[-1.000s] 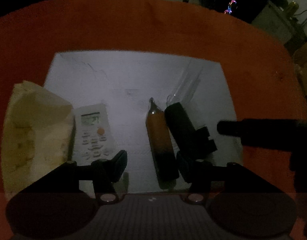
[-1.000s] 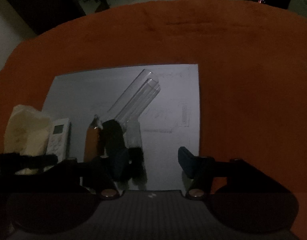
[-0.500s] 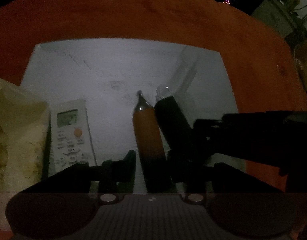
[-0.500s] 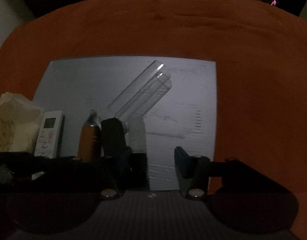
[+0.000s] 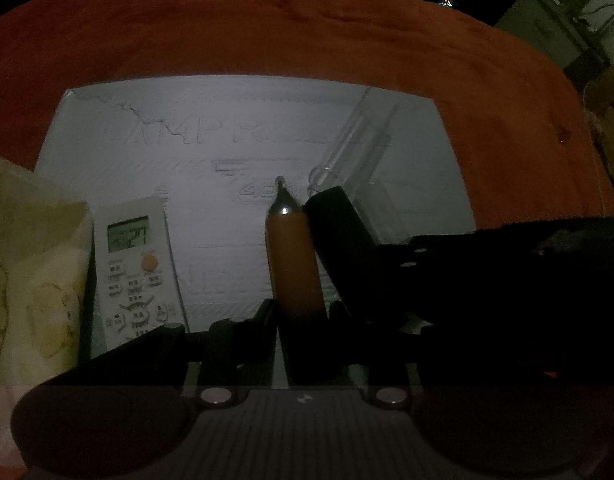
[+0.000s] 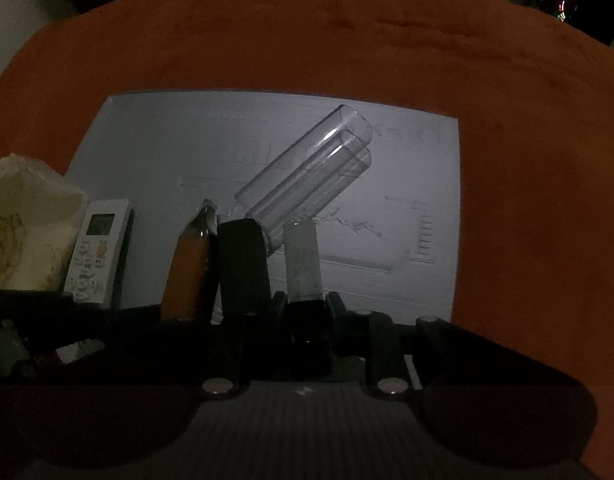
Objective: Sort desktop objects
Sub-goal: 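Grasp the orange bottle with the left tool while the right tool grasps the small clear tube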
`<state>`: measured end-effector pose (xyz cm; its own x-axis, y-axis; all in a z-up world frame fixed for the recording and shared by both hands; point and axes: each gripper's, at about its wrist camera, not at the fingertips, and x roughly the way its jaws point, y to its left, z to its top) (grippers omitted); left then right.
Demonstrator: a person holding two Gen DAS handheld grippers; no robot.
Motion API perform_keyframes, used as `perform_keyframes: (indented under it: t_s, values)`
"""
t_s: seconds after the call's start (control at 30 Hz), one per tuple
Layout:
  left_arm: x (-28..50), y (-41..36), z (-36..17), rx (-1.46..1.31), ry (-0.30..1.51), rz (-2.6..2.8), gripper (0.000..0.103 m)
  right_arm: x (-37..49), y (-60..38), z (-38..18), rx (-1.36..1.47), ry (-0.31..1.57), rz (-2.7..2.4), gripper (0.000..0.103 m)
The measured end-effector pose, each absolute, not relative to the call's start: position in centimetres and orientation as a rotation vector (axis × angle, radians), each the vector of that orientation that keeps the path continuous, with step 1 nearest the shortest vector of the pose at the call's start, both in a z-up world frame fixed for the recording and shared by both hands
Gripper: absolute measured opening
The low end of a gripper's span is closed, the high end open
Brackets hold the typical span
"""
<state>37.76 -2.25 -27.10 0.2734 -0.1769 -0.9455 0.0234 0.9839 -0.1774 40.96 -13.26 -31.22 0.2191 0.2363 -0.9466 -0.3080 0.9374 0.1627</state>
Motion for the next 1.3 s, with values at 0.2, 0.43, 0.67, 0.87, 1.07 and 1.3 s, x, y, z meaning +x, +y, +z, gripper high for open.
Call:
perform_keyframes:
  t_s: [0.2,0.43,0.67,0.87,1.07,1.3]
  values:
    - [35.7,-2.4,-26.2,-0.007,1.299,-0.177,0.021,40.0,-14.3,-30.1,-0.050,1.300,0.358,0.023]
    - [35.2,-1.6,-26.2,-0.020,1.305,-0.180,0.021,38.8,-15.1,-30.4,-0.070,1.326,0.337,0.023]
    - [35.6,-2.1,-26.3,-0.015,1.318,-0.175,0.027,38.4,-15.7,-30.8,-0.042,1.343,0.301,0.023]
    - [35.9,-2.3,-26.3,-0.033,1.319,-0.145,0.045,39.2,-15.7,-30.6,0.014,1.345,0.270,0.041]
    - [36.5,-2.4,-26.4,-0.044,1.324,-0.120,0.045,39.7,-15.3,-30.8,-0.001,1.340,0.263,0.041]
    - [36.0,-2.2,-26.4,-0.053,1.257,-0.126,0.021,39.2,-15.6,-31.1,-0.007,1.305,0.231,0.022]
